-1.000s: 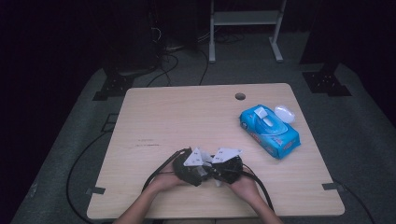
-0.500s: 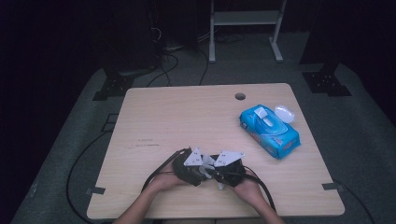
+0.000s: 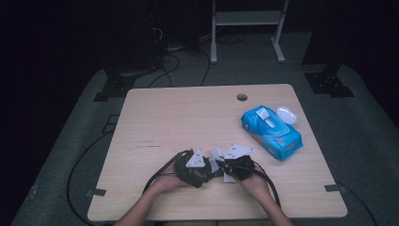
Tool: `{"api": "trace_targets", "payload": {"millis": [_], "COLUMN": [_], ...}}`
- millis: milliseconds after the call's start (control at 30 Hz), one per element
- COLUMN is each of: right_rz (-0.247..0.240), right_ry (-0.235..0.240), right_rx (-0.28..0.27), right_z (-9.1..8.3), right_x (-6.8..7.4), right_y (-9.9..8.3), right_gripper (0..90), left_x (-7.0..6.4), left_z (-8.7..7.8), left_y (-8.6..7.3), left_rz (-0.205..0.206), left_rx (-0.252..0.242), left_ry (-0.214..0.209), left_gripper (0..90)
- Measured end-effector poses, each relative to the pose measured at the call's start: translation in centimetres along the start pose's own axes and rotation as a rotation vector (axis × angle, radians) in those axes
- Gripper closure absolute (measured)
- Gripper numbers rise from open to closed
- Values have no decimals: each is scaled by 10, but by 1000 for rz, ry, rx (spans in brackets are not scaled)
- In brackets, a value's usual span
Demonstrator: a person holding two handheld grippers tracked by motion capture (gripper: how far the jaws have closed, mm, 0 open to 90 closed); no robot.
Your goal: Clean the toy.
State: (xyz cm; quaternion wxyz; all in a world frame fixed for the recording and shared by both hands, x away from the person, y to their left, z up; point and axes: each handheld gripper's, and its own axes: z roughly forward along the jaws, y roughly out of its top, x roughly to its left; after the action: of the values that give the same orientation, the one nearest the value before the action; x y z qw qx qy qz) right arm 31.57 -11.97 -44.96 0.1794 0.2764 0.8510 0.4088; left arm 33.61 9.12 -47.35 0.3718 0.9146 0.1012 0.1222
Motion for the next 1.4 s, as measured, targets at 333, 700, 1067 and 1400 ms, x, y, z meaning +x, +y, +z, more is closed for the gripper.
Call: {"api": "trace_targets", "payload": {"millis": [333, 700, 1067, 1400], "right_rz": [21, 68, 51, 30], "right_ry": [-24, -80, -80, -85], "right_rx": [-11, -20, -15, -3], "right_z": [5, -6, -8, -17], "right_x": [-2, -15, -13, -10], "right_y": [6, -4, -6, -11], "right_gripper": [815, 815, 815, 815], "left_x": [0, 1, 0, 0], "left_z": [0, 1, 1, 1], "left_y": [0, -1, -1, -1], "left_rz": [11, -1, 7, 7], "left_rx": [1, -5, -1, -2], "left_ry": [1, -4, -3, -5], "left_gripper": [247, 246, 246, 246]}}
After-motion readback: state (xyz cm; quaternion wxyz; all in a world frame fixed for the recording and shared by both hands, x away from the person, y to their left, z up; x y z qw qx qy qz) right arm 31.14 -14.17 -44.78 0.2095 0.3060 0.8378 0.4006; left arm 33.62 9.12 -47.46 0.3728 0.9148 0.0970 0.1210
